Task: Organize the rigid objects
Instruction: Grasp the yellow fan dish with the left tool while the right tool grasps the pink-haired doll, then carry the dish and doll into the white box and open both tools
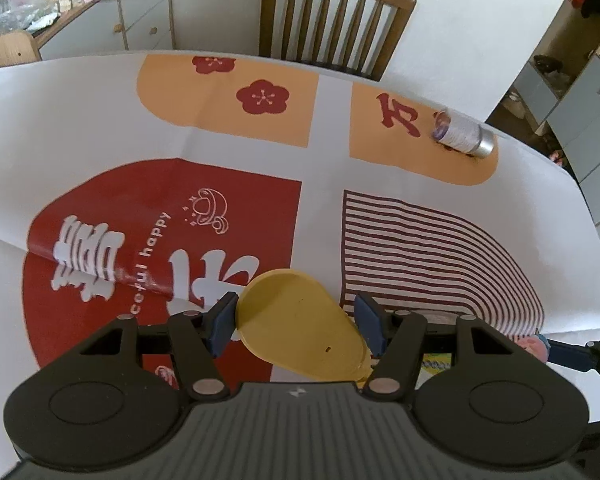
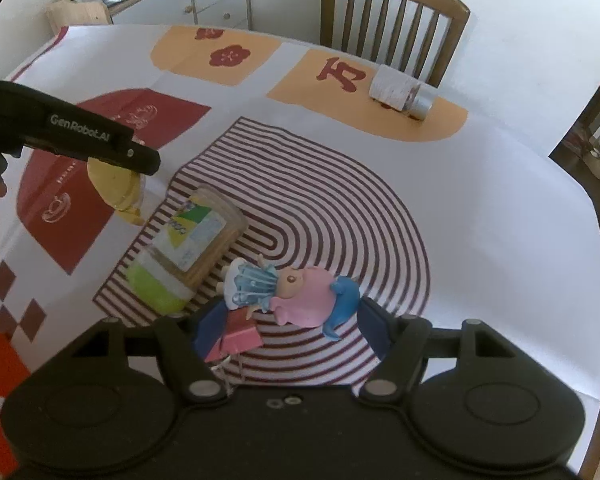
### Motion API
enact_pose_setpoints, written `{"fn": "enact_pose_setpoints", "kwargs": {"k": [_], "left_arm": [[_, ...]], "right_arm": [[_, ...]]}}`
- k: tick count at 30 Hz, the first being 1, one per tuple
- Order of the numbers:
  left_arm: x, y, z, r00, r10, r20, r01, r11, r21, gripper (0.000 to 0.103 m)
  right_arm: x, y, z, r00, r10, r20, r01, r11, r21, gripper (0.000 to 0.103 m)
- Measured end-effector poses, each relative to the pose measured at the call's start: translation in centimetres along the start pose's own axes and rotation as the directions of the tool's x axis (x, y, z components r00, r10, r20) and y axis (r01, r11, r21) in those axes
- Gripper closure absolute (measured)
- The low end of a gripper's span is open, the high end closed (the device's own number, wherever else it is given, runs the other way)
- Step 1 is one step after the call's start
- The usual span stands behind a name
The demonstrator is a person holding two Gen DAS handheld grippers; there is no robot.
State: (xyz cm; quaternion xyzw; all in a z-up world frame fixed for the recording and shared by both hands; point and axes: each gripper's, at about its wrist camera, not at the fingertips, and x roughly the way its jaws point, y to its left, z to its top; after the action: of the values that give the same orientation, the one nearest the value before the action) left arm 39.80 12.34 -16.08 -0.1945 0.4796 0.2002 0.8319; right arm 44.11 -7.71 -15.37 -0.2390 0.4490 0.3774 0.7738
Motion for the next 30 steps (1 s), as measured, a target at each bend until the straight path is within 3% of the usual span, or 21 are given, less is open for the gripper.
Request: {"fn": "enact_pose_setpoints", "kwargs": {"k": [16, 30], "left_arm": [[-8.7, -0.3, -2.7, 0.996, -0.08, 0.035, 0.074, 0.986, 0.149, 0.04], [-17.0, 0.9, -6.7, 0.987, -0.154, 0.051, 0.136, 0.958, 0.253, 0.04]], "right_arm": [[-9.1, 1.7, -2.3, 0.991, 0.049, 0.124, -0.058, 0.996, 0.069, 0.033], [-16.1, 5.4, -6.8, 0.979, 0.052, 0.197, -0.07, 0.994, 0.086, 0.033]]}}
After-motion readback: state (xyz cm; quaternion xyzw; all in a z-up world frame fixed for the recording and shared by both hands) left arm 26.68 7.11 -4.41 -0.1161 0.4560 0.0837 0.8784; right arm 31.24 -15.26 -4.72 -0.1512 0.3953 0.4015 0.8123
